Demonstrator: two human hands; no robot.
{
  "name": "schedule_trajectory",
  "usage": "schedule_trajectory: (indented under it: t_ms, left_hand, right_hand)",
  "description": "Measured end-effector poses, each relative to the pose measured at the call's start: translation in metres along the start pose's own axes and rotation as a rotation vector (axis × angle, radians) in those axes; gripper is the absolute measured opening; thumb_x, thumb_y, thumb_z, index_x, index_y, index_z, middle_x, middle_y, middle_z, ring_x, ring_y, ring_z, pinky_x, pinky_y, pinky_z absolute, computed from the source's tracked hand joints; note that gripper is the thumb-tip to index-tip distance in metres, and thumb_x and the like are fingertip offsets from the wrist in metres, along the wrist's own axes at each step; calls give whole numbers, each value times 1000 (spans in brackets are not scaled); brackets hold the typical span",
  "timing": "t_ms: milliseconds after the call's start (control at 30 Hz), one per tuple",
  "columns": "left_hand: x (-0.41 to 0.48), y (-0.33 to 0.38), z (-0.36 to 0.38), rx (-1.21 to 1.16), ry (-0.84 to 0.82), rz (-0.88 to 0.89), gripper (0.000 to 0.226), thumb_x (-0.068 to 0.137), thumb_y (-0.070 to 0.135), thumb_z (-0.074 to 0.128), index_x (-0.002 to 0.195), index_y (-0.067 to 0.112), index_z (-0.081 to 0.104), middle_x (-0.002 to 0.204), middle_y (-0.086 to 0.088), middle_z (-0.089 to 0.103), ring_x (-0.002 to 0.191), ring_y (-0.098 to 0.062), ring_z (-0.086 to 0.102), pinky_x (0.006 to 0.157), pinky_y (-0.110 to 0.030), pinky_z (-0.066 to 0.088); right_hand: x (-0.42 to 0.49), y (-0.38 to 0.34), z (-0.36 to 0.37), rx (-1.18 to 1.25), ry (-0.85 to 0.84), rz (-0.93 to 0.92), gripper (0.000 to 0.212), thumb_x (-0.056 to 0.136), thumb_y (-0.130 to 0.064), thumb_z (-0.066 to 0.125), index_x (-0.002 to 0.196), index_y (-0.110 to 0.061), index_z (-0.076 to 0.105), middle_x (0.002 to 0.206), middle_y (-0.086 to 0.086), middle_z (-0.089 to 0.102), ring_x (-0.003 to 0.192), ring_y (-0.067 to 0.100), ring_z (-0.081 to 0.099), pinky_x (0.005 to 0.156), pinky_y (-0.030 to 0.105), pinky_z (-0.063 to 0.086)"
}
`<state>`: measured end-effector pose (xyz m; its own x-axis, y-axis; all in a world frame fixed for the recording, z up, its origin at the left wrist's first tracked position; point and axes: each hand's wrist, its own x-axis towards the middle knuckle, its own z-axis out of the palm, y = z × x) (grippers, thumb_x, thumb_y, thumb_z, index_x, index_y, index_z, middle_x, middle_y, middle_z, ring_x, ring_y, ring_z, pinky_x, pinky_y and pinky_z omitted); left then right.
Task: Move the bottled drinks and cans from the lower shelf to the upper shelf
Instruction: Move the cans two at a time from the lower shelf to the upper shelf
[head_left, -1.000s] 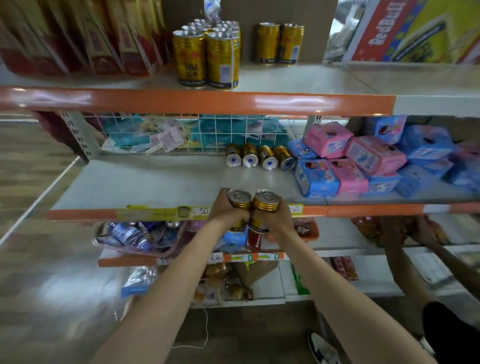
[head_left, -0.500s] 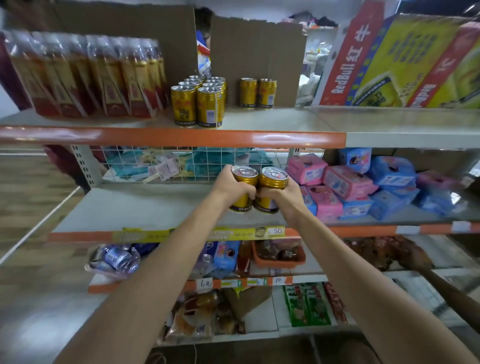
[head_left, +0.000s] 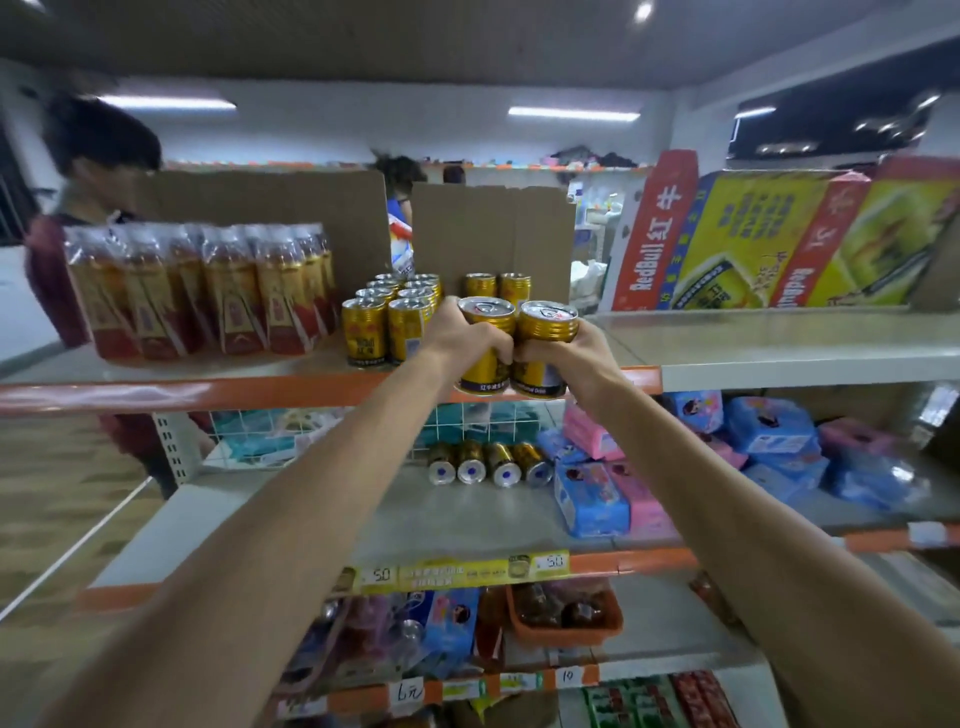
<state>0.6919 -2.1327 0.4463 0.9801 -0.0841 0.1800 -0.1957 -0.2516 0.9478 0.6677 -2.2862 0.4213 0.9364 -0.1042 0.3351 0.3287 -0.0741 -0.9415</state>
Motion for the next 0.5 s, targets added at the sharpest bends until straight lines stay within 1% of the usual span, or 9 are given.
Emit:
schedule_trajectory:
  t_ms: [67, 167, 300, 367, 433, 500]
  left_hand:
    - [4, 9, -2, 6, 25, 7, 80, 41, 18, 77, 116, 13, 50, 109, -4, 58, 100, -24, 57, 88, -43, 54]
    - [13, 14, -2, -5, 39, 13, 70, 48, 14, 77, 112, 14, 49, 106, -3, 57, 98, -23, 56, 88, -44, 54]
    - [28, 20, 0, -10, 21, 11, 72, 46, 15, 77, 112, 13, 49, 108, -6, 58, 99, -25, 57, 86, -44, 54]
    - [38, 20, 2, -13, 33, 12, 69, 47, 13, 77, 112, 12, 51, 108, -7, 59, 97, -26, 58, 82, -41, 55]
    - [51, 19, 8, -17, 45, 12, 66, 51, 11, 78, 112, 11, 52, 107, -8, 59, 97, -25, 57, 77, -38, 54]
    - [61, 16, 11, -22, 52, 6, 65, 51, 10, 78, 111, 9, 53, 107, -9, 60, 96, -25, 58, 78, -39, 55]
  right_hand:
    - [4, -9, 2, -14, 6, -20, 33, 70, 10, 74, 97, -9, 70, 87, 5, 72, 73, 12, 67, 72, 24, 58]
    - [14, -13, 1, -10, 37, -26, 35, 69, 10, 75, 97, -10, 70, 89, 6, 72, 74, 13, 67, 69, 22, 57]
    - [30, -12, 0, -44, 63, -27, 36, 68, 10, 76, 99, -7, 70, 85, 4, 71, 69, 10, 65, 62, 17, 55]
    - [40, -9, -3, -59, 53, -31, 36, 67, 10, 76, 100, -5, 71, 84, 5, 71, 70, 12, 66, 67, 22, 56]
    - [55, -1, -9, -67, 46, -28, 39, 64, 6, 79, 100, -5, 72, 89, 8, 73, 77, 17, 67, 75, 31, 57]
    - [68, 5, -12, -80, 50, -20, 43, 60, 2, 82, 102, -7, 72, 95, 10, 75, 82, 20, 69, 81, 36, 57]
